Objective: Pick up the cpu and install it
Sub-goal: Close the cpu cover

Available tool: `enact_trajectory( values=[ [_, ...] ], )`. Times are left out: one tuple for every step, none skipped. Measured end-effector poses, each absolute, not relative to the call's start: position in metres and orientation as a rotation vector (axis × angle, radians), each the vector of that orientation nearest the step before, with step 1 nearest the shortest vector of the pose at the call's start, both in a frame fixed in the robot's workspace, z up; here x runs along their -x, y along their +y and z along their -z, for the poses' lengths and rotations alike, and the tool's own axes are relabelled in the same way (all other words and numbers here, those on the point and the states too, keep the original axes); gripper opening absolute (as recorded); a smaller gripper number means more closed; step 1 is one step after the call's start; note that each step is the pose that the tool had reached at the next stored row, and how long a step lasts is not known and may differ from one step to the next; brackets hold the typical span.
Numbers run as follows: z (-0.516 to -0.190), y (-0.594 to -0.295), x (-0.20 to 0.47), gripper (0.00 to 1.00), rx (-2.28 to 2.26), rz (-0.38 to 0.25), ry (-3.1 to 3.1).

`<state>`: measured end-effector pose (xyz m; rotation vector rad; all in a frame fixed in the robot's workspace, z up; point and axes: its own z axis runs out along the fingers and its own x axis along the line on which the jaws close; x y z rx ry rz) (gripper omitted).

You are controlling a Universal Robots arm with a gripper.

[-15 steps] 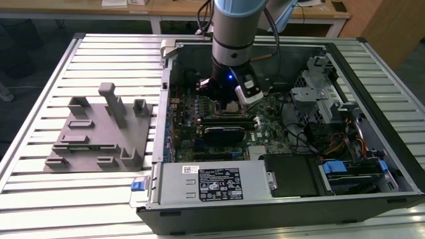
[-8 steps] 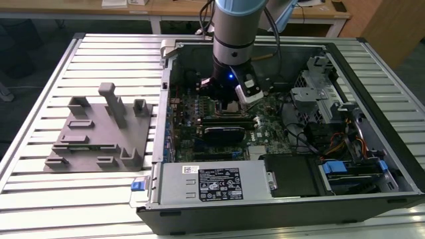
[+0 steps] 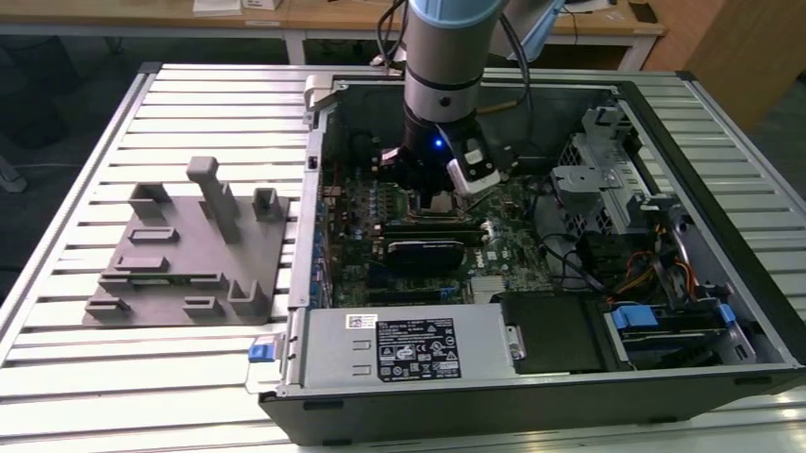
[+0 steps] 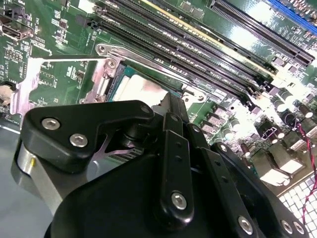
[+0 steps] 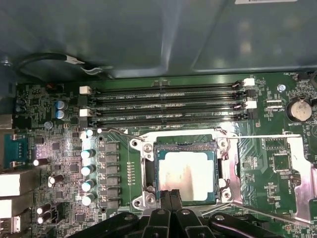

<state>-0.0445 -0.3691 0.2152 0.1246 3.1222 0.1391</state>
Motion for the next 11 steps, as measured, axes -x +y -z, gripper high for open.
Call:
enact_trajectory(
  values=[
    [-0.2152, -0.3691, 0.0445, 0.11, -0.125, -0.139, 3.122],
    [-0.2152, -0.3691, 0.0445, 0.11, -0.125, -0.138, 3.122],
    [-0.2153, -0.3691, 0.0445, 0.11, -0.125, -0.138, 3.122],
    [-0.2152, -0.3691, 0.0445, 0.11, -0.125, -0.138, 3.122],
    [-0.2152, -0.3691, 0.0445, 0.11, -0.130, -0.138, 3.122],
    [-0.2152, -0.3691, 0.0445, 0.11, -0.157, -0.137, 3.120],
    [-0.2152, -0.3691, 0.0445, 0.11, -0.185, -0.137, 3.118],
    [-0.2151, -0.3691, 0.0445, 0.11, -0.212, -0.137, 3.115],
    [-0.2151, -0.3691, 0.0445, 0.11, -0.240, -0.137, 3.112],
    [-0.2151, -0.3691, 0.0445, 0.11, -0.271, -0.136, 3.109],
    [-0.2151, -0.3691, 0.0445, 0.11, -0.297, -0.136, 3.106]
  ],
)
